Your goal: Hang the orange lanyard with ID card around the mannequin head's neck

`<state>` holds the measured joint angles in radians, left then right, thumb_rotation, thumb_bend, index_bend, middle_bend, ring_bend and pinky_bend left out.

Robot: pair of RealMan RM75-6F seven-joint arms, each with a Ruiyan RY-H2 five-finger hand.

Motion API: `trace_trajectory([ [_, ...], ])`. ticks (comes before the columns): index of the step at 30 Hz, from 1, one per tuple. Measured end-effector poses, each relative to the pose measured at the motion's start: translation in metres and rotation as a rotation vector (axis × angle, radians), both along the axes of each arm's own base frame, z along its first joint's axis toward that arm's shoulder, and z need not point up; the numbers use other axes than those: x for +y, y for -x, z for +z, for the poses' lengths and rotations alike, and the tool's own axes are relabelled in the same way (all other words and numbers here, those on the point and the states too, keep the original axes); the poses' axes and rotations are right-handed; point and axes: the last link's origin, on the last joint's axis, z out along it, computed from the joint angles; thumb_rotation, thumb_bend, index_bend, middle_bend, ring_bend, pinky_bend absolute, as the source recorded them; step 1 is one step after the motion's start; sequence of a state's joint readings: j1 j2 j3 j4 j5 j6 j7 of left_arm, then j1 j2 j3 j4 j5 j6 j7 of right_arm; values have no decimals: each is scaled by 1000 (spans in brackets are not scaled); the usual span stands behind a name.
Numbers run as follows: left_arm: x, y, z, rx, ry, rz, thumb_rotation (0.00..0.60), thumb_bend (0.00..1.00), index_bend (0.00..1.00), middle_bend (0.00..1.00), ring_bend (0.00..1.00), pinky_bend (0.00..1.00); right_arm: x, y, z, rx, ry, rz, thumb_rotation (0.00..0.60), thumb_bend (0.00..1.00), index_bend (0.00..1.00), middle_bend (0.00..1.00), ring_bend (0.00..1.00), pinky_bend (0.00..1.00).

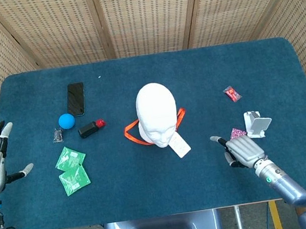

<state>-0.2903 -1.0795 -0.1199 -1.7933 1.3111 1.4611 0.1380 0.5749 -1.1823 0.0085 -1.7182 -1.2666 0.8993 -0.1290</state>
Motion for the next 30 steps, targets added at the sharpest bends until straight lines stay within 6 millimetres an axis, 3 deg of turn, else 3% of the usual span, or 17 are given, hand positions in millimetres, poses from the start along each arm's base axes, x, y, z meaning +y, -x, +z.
trace_trajectory([
  [9,3,1,-3,-3,17,0,600,0,0,0,0,0,-8,-26,-41,-11,-58,7,600,870,179,808,759,914],
  [18,3,0,-8,5,36,-4,600,0,0,0,0,0,-11,-40,-70,19,-91,19,600,869,183,808,760,914],
  [30,6,1,-8,-5,44,-4,600,0,0,0,0,0,-12,-46,-89,81,-126,3,600,870,207,808,760,914],
])
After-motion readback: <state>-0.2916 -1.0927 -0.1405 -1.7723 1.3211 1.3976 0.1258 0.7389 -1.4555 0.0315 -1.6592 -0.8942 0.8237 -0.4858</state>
